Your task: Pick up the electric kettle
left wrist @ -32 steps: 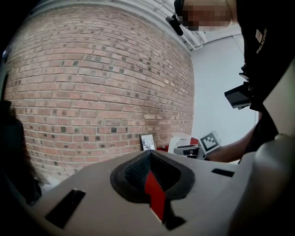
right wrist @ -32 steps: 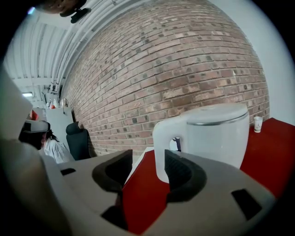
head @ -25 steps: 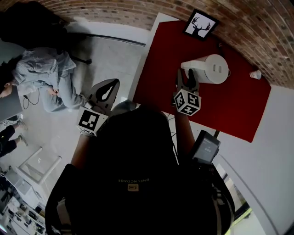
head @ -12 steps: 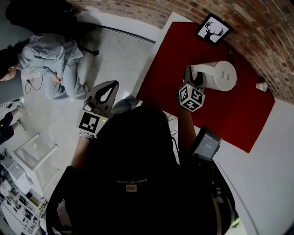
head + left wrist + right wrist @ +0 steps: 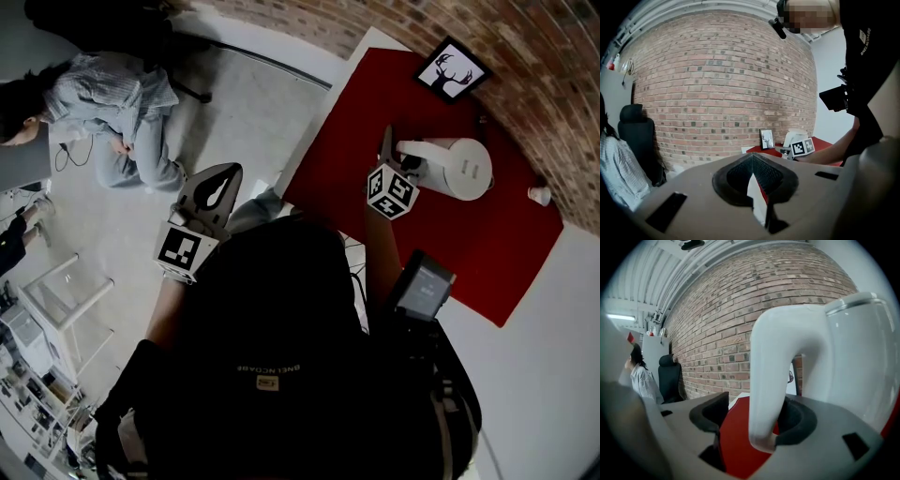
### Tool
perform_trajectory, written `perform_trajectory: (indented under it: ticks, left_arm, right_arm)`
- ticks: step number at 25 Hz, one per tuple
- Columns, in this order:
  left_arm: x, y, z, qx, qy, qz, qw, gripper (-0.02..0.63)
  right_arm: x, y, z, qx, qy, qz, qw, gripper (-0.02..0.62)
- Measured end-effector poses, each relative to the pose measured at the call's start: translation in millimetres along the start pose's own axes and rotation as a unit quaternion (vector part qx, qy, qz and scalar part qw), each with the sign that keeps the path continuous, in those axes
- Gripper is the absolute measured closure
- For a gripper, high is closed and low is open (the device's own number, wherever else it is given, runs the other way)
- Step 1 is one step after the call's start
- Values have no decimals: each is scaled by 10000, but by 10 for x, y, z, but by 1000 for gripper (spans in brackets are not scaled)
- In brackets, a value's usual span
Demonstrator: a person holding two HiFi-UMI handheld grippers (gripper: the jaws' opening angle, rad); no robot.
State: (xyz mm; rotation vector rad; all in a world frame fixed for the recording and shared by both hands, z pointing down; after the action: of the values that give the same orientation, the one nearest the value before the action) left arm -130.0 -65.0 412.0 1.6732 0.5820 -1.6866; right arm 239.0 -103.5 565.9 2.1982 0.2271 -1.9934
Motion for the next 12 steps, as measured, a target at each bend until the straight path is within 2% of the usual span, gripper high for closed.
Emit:
perform_trajectory:
  ticks: [6,10,12]
  left_arm:
    - [-13,-58,52,182,-45,38,9998,603]
    - [-25,-99,80,265,-51,69,9996,603]
    - [-38,-110,93,295,-61,87,9995,603]
  right_arm:
    - [-1,148,33,245,-41,-215,9995,299]
    - [13,160,35,217,-36,-247,9995,299]
    - [12,157,27,152,-63,-239,9996,320]
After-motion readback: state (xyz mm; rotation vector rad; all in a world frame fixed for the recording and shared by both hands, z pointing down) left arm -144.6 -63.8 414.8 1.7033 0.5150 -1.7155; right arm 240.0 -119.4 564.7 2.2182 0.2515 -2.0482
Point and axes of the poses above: the fingertips, and each gripper's own axes: y forward along the fingers, z to its left, x out of its top, the point moved 7 cm from there along -y, backward along the fingers, and after that the axes turned 14 degrees about -z, right-handed, at the moved point
